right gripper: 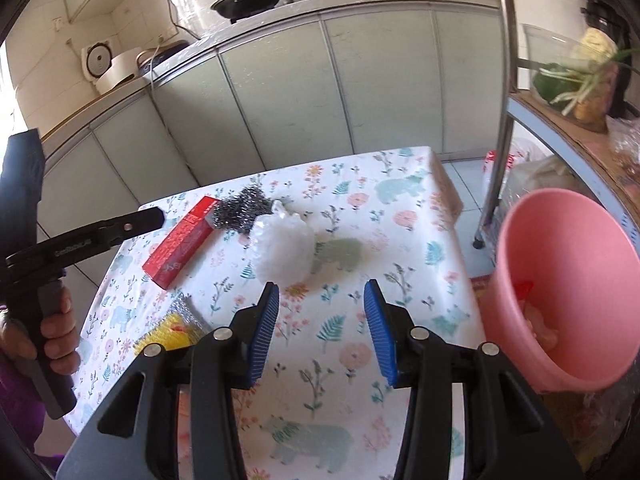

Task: Collect trash
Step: 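Grasp the steel wool ball with the left gripper while the right grasps the white plastic bag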

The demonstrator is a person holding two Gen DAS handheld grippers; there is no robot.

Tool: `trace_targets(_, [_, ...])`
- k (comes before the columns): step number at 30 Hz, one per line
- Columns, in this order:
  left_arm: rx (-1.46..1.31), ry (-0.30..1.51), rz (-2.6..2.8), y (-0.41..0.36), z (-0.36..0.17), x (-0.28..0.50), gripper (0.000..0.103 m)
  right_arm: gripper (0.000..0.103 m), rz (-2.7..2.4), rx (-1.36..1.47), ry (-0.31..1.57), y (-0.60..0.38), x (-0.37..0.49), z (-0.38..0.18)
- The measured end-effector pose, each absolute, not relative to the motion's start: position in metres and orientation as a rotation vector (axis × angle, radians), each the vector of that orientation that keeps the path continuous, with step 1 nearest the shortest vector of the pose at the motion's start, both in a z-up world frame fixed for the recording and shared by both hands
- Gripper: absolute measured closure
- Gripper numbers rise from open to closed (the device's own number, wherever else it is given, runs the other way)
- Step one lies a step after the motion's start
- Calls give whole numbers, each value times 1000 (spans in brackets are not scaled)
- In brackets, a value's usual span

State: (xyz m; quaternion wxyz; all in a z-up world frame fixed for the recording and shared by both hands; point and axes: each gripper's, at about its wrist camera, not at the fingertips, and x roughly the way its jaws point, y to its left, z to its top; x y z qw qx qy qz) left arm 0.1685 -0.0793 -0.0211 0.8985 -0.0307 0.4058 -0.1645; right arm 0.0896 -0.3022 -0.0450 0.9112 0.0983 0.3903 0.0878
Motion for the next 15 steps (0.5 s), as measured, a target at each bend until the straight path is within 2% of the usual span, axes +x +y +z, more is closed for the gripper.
trace_targets(2, [-40, 843, -357, -85, -26, 177, 60, 57, 190, 198, 808, -300, 95, -46])
trace_targets(4, [-17, 851, -364, -91, -32, 185, 60, 52, 194, 197, 810, -298, 101, -47])
trace_targets(15, [9, 932, -365, -104, -62, 234, 61, 49, 231, 198, 858, -283, 139, -61])
